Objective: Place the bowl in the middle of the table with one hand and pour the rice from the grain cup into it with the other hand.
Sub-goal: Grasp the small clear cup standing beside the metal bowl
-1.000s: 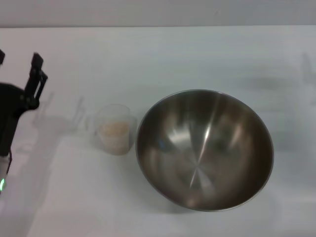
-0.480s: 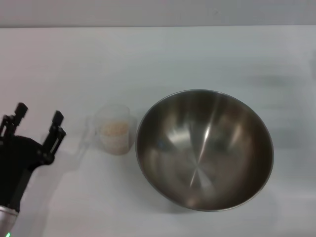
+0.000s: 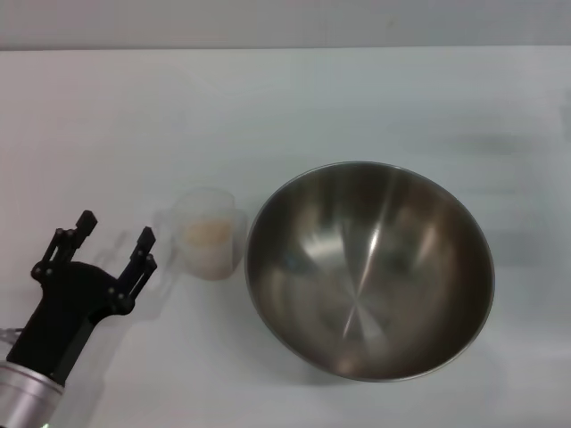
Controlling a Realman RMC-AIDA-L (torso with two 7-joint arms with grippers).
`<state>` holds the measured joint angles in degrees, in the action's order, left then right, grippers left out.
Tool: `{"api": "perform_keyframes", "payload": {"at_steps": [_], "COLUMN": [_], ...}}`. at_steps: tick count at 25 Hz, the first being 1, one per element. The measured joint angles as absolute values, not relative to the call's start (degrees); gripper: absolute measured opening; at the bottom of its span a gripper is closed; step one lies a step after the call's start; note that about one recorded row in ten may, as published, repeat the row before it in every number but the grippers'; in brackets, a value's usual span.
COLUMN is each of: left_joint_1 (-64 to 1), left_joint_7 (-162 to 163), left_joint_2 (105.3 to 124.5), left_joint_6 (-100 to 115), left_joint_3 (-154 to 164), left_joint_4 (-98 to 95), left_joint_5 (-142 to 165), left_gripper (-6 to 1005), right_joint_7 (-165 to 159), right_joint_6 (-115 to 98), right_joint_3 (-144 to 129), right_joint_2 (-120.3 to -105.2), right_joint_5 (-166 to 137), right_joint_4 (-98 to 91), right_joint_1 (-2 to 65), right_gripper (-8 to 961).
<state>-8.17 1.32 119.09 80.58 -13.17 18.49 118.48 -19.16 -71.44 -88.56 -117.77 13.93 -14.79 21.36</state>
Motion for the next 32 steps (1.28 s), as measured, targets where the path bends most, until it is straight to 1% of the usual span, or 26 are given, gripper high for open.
{"api": "perform_keyframes", "payload": {"at_steps": [16, 32], "left_joint_1": [-12.31, -14.24], "left_joint_7": [1.32, 0.69], "left_joint_2": [119.09, 119.10], "left_joint_6": [72.44, 70.15], "left_joint_3": [-14.37, -15.91], "left_joint_4": [18.02, 17.93], "left_joint_5": [117.95, 118.17], "left_gripper": [625, 618], "right_joint_7": [-19.16, -19.16], "right_joint_6": [-71.46, -71.41], "right_joint_3": [-88.56, -87.58], "right_joint_2": [-117.77, -117.93], "right_joint_5": [13.98, 13.92], "right_joint_4": [-14.76, -14.77], "right_joint_1": [21.08, 21.14], "right_gripper": [496, 496]}}
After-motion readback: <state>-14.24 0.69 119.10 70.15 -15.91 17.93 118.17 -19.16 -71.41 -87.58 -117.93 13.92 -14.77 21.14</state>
